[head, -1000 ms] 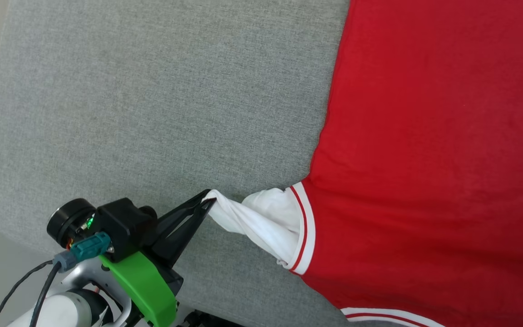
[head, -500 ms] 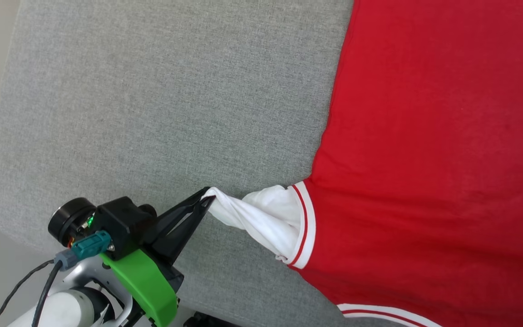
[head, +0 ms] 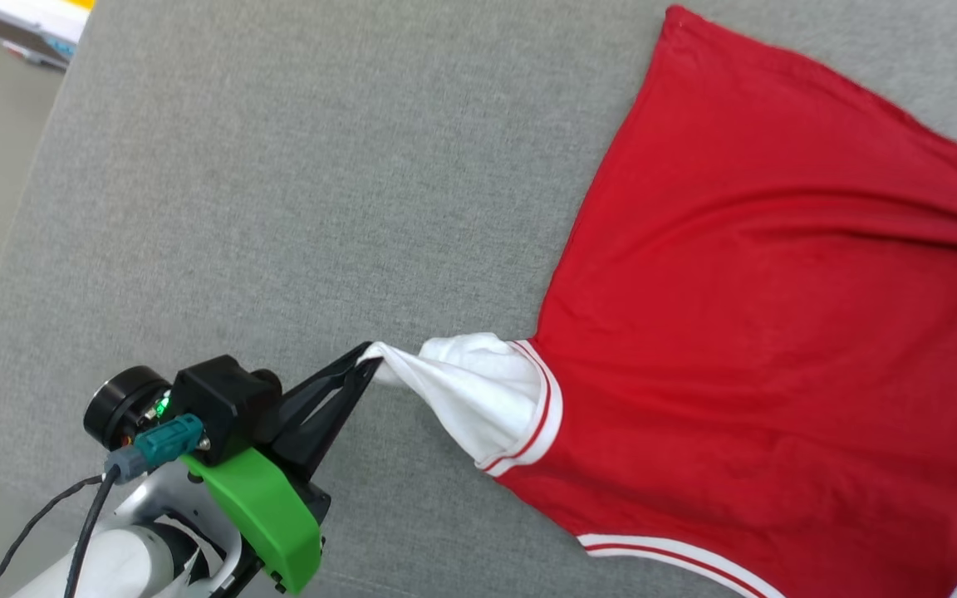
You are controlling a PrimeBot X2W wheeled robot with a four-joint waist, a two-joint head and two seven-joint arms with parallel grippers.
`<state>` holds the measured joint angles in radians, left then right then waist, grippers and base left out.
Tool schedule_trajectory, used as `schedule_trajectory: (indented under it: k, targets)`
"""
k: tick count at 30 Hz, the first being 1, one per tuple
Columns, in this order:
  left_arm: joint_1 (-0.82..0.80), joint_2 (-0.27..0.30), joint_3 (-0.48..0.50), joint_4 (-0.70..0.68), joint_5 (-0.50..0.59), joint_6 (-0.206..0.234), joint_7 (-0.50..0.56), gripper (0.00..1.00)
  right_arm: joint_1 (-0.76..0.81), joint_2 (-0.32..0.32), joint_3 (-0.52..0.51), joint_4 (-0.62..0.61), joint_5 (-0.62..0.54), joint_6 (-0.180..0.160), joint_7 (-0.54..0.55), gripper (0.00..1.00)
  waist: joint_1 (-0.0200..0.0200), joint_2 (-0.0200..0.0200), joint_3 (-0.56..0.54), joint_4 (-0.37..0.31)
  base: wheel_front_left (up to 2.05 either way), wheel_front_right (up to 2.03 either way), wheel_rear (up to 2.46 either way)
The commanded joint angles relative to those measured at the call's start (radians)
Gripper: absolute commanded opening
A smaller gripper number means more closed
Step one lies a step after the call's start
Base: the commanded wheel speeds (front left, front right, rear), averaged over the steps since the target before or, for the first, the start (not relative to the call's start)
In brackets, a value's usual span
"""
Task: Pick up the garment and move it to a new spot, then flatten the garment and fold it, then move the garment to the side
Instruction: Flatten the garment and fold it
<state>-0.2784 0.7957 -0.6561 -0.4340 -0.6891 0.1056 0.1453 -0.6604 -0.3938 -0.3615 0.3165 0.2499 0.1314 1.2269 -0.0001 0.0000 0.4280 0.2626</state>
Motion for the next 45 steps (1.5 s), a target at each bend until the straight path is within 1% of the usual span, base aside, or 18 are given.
schedule_trajectory:
  k: [1, 5, 9, 12, 16, 19, 24, 29, 30, 31, 34, 38, 41, 45]
  targets:
    - [0.008, -0.008, 0.005, 0.009, -0.012, 0.012, -0.011, 0.00, 0.068, 0.018, -0.008, 0.001, 0.012, -0.001, -0.002, 0.00, 0.0001, 0.0000, -0.094, -0.058, 0.00, 0.00, 0.00]
    - [0.035, -0.019, 0.002, 0.032, -0.032, 0.020, -0.024, 0.00, 0.175, 0.043, -0.010, -0.042, 0.046, -0.001, -0.009, 0.00, 0.0001, 0.0000, -0.163, -0.094, 0.00, 0.00, 0.00]
    - [0.059, -0.023, 0.013, 0.052, -0.047, 0.037, -0.042, 0.00, 0.294, 0.051, 0.003, -0.106, 0.078, -0.001, -0.010, 0.00, 0.0001, 0.0000, -0.216, -0.126, 0.00, 0.00, 0.00]
    - [0.075, -0.028, 0.020, 0.065, -0.055, 0.050, -0.056, 0.00, 0.373, 0.054, -0.012, -0.154, 0.104, -0.001, -0.008, 0.00, 0.0001, 0.0000, -0.250, -0.142, 0.00, 0.00, 0.00]
    - [0.100, -0.053, 0.026, 0.081, -0.076, 0.066, -0.083, 0.00, 0.480, 0.063, -0.033, -0.221, 0.128, -0.001, -0.010, 0.00, 0.0001, 0.0000, -0.286, -0.161, 0.00, 0.00, 0.00]
    - [0.119, -0.076, 0.027, 0.096, -0.086, 0.078, -0.107, 0.00, 0.556, 0.092, -0.057, -0.260, 0.143, -0.001, -0.012, 0.00, 0.0001, 0.0000, -0.308, -0.172, 0.00, 0.00, 0.00]
    - [0.134, -0.108, 0.036, 0.119, -0.098, 0.095, -0.145, 0.00, 0.628, 0.134, -0.074, -0.294, 0.151, -0.001, -0.020, 0.00, 0.0001, 0.0000, -0.314, -0.184, 0.00, 0.00, 0.00]
    - [0.134, -0.129, 0.033, 0.137, -0.102, 0.093, -0.164, 0.00, 0.648, 0.153, -0.082, -0.302, 0.151, -0.001, -0.022, 0.00, 0.0001, 0.0000, -0.315, -0.187, 0.00, 0.00, 0.00]
    - [0.131, -0.133, 0.032, 0.141, -0.102, 0.090, -0.167, 0.00, 0.646, 0.152, -0.081, -0.308, 0.153, -0.001, -0.020, 0.29, 0.0001, 0.0000, -0.313, -0.187, 0.00, 0.00, 0.00]
    - [0.129, -0.134, 0.031, 0.142, -0.102, 0.089, -0.168, 0.00, 0.641, 0.150, -0.080, -0.313, 0.156, -0.001, -0.022, 1.00, 0.0001, 0.0000, -0.312, -0.186, 0.00, 0.00, 0.00]
    - [0.127, -0.132, 0.028, 0.142, -0.100, 0.085, -0.169, 0.00, 0.626, 0.140, -0.060, -0.327, 0.179, -0.001, -0.010, 1.00, 0.0001, 0.0000, -0.306, -0.184, 0.00, 0.00, 0.00]
    - [0.123, -0.122, 0.026, 0.127, -0.091, 0.084, -0.165, 0.00, 0.578, 0.111, -0.018, -0.384, 0.215, -0.001, 0.002, 1.00, 0.0001, 0.0000, -0.281, -0.170, 0.00, 0.00, 0.00]
    - [0.116, -0.119, 0.022, 0.111, -0.083, 0.086, -0.160, 0.00, 0.507, 0.105, 0.013, -0.435, 0.242, -0.001, 0.021, 1.00, 0.0001, 0.0000, -0.250, -0.151, 0.00, 0.00, 0.00]
    - [0.098, -0.122, 0.014, 0.091, -0.069, 0.083, -0.153, 0.00, 0.402, 0.106, 0.064, -0.485, 0.244, -0.001, 0.053, 1.00, 0.0001, 0.0000, -0.198, -0.116, 0.00, 0.00, 0.00]
